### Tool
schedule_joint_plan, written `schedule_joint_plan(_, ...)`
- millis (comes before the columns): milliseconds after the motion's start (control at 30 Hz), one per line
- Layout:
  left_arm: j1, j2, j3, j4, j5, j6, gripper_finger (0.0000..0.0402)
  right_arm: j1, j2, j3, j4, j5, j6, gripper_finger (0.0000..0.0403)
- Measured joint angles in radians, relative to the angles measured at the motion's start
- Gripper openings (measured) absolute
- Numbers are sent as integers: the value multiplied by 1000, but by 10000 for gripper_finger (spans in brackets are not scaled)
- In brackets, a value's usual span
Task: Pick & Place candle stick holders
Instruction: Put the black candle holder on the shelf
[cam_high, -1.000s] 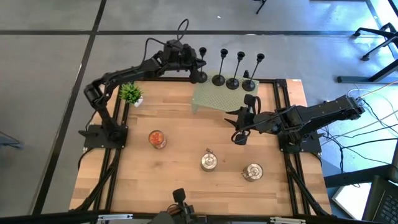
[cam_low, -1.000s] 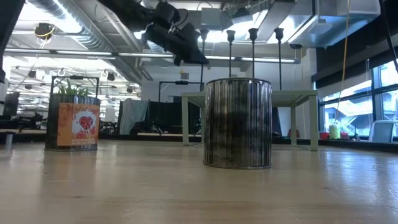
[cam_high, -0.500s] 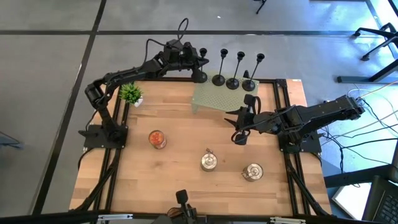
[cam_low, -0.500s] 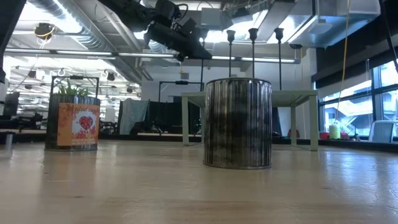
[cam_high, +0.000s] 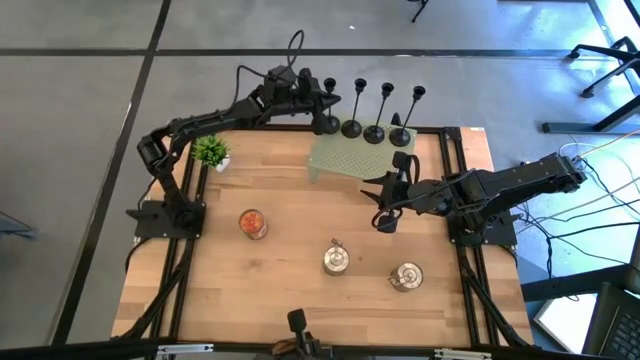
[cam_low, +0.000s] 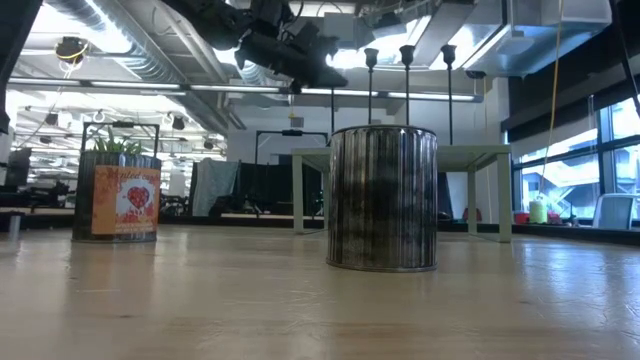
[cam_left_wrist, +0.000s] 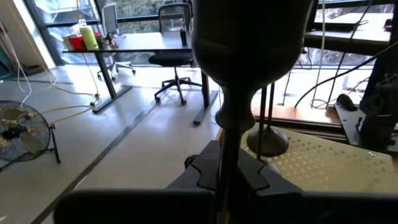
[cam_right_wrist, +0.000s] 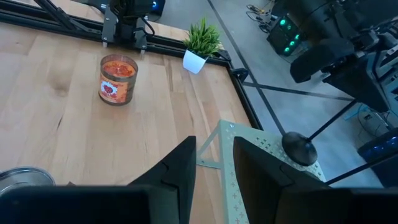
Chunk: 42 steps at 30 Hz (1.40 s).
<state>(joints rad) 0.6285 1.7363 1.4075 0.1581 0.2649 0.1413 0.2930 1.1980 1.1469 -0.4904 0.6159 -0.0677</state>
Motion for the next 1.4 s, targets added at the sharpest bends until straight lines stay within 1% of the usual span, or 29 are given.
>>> schedule_joint_plan(433, 0, 3, 0, 2, -1, 0, 7, 0, 0, 0, 0, 0, 0, 110)
schedule_joint_plan(600, 7, 27, 0, 6, -32, 3, 7, 0, 0, 0, 0, -2, 0, 110)
schedule_joint_plan(833, 9, 49, 0, 69, -36, 4, 7, 0, 0, 0, 0, -2, 0, 110)
schedule_joint_plan(1067, 10, 49, 0, 74, -37, 3, 8, 0, 0, 0, -1, -2, 0, 110)
schedule_joint_plan(1233, 10, 49, 0, 52, -37, 1, 17, 0, 0, 0, -2, -2, 0, 110)
schedule_joint_plan(1400, 10, 49, 0, 52, -38, -46, 34, 0, 0, 0, -2, -2, 0, 110)
